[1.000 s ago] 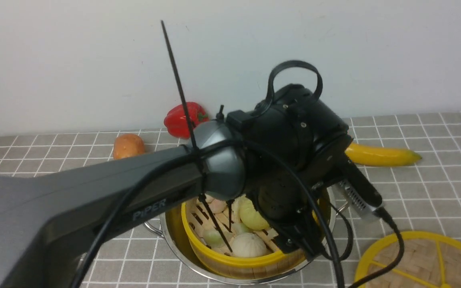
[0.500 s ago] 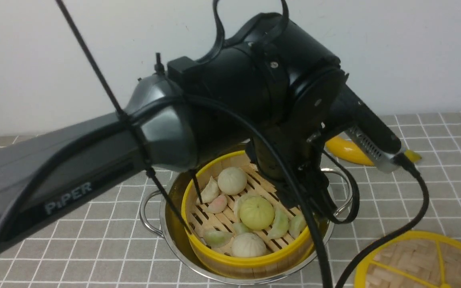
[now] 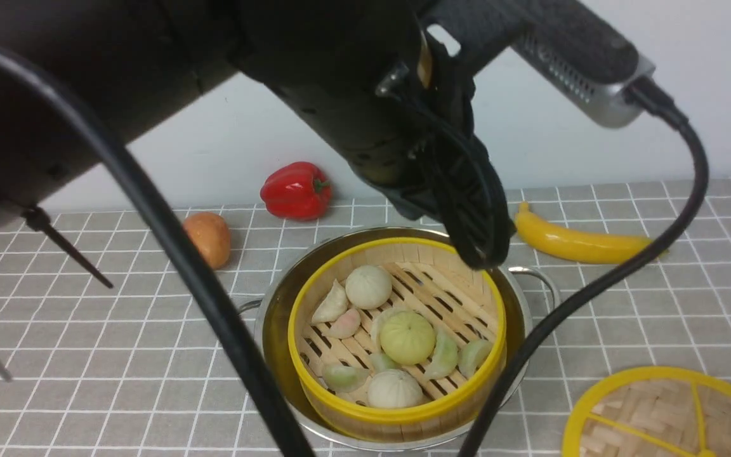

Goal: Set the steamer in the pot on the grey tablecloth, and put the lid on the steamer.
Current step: 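Move the gripper down to the bamboo steamer lid and grasp its center knob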

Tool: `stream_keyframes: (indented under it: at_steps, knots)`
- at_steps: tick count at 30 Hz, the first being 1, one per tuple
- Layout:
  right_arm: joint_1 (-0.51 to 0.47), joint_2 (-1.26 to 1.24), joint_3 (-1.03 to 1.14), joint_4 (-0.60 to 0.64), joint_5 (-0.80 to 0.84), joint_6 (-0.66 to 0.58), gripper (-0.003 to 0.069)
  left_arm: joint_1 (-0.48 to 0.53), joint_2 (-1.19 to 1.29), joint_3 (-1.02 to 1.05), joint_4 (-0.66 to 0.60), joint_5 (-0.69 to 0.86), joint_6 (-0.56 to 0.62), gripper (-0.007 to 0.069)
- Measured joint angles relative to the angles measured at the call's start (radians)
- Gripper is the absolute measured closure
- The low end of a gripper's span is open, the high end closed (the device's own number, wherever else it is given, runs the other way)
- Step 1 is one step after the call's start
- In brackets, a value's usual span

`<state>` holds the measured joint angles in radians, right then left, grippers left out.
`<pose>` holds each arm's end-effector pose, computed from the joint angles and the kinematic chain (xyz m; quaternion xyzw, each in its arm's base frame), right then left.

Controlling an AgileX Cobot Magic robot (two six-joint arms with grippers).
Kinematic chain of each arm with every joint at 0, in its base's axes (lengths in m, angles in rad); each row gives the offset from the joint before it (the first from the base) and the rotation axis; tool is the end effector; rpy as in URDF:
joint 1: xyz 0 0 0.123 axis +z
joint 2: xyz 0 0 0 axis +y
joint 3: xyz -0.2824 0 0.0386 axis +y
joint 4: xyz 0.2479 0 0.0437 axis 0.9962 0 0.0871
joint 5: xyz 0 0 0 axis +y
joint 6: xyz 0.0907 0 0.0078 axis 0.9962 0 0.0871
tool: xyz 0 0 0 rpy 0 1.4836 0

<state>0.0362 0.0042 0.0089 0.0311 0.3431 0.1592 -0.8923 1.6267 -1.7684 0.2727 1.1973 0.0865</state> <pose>0.0539 0.0029 0.1789 0.0574 0.7934 0.0721 0.6017 0.2339 -0.2537 0.4090 0.4534 0.8304 0.0095 0.3235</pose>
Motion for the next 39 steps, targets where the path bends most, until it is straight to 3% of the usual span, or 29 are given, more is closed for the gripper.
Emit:
stream_keyframes:
  at_steps: [7,12,17,20,21,28,34,39]
  knots:
    - [0.000,0.000,0.000,0.000,0.000,0.000,0.0416,0.018,-0.001,0.000,0.072,-0.041,-0.021,0.0469]
    - [0.000,0.000,0.000,0.000,0.000,0.000,0.0416,0.099,-0.042,0.028,0.098,-0.079,-0.087,0.0468]
    - [0.000,0.000,0.000,0.000,0.000,0.000,0.0416,0.219,-0.167,0.154,0.095,-0.260,-0.100,0.0466]
    - [0.000,0.000,0.000,0.001,0.000,0.000,0.0416,0.380,-0.318,0.341,0.032,-0.481,-0.103,0.0455]
    - [0.000,0.000,0.000,0.001,0.000,0.000,0.0416,0.389,-0.326,0.352,0.032,-0.492,-0.103,0.0455]
    - [0.000,0.000,0.000,0.001,0.000,0.000,0.0416,0.753,-0.653,0.880,-0.253,-0.740,-0.096,0.0445]
    - [0.000,0.000,0.000,0.000,0.000,0.000,0.0416,0.906,-0.980,1.327,-0.304,-0.826,-0.068,0.0435]
    - [0.000,0.000,0.000,0.000,0.000,0.000,0.0416,0.946,-1.227,1.538,-0.260,-0.835,-0.067,0.0434]
